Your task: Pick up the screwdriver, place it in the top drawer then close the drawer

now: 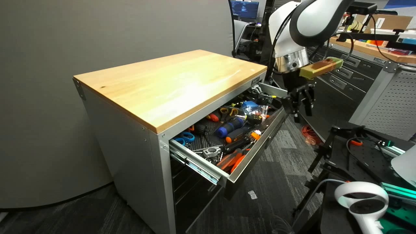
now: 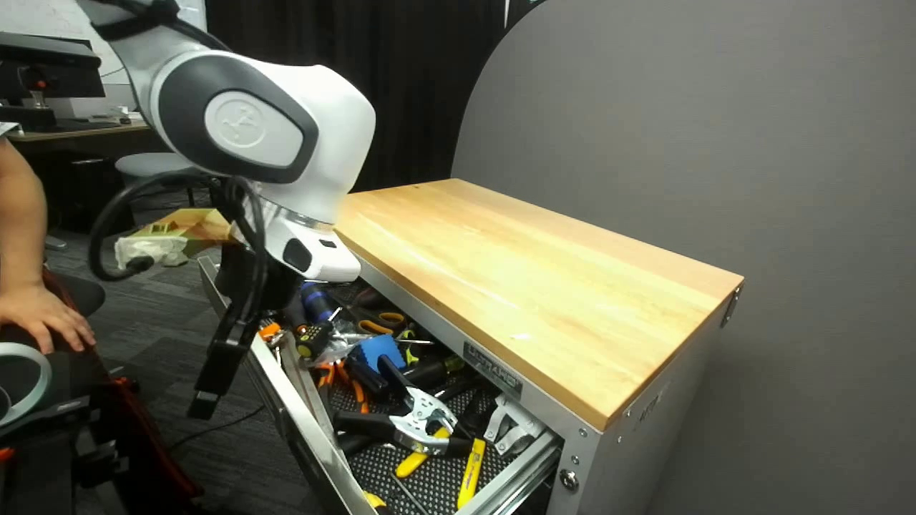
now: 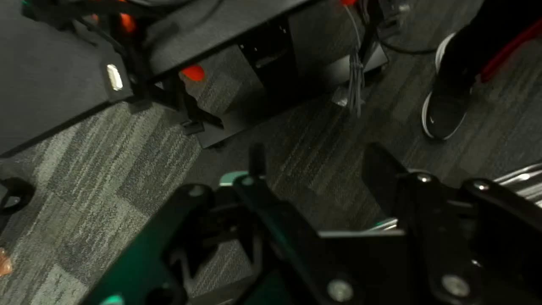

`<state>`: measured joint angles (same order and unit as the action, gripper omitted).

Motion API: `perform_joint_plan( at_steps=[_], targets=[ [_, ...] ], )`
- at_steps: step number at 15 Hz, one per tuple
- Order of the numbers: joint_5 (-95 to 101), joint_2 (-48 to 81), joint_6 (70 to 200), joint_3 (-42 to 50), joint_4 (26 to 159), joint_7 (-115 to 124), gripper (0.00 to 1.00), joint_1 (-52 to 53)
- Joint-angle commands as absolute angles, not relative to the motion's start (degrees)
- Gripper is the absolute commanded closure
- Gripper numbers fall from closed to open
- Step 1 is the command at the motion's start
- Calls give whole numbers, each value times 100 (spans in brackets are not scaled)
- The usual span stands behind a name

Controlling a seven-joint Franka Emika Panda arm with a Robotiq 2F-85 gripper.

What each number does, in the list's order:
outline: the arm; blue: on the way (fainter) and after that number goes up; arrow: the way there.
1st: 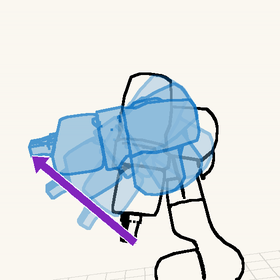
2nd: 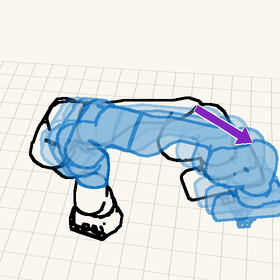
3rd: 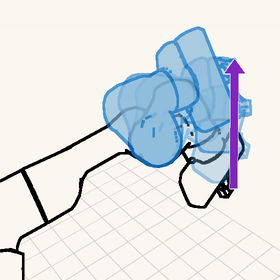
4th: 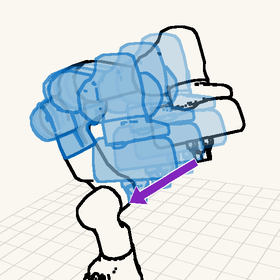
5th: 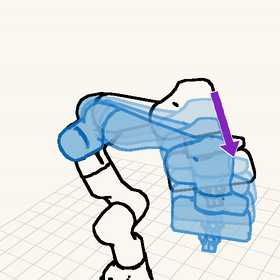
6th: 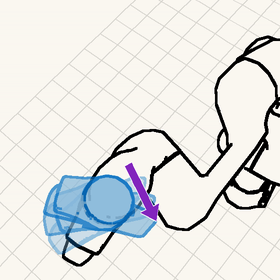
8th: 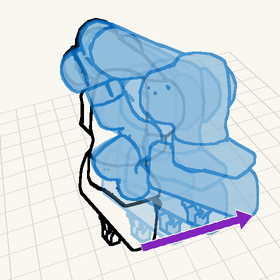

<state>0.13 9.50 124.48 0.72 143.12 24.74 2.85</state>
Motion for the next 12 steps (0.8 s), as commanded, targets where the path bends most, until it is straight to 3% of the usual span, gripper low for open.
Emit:
perform_joint_plan(
  at_steps=[1,3,7,12],
  targets=[
    [48,1053,13934,-41,14627,3247,69,557],
    [-3,1104,14619,-68,14694,3535,85,705],
    [-43,1127,15518,-121,14571,3878,95,902],
    [-126,1302,16707,-127,14382,3797,89,1010]
  ],
)
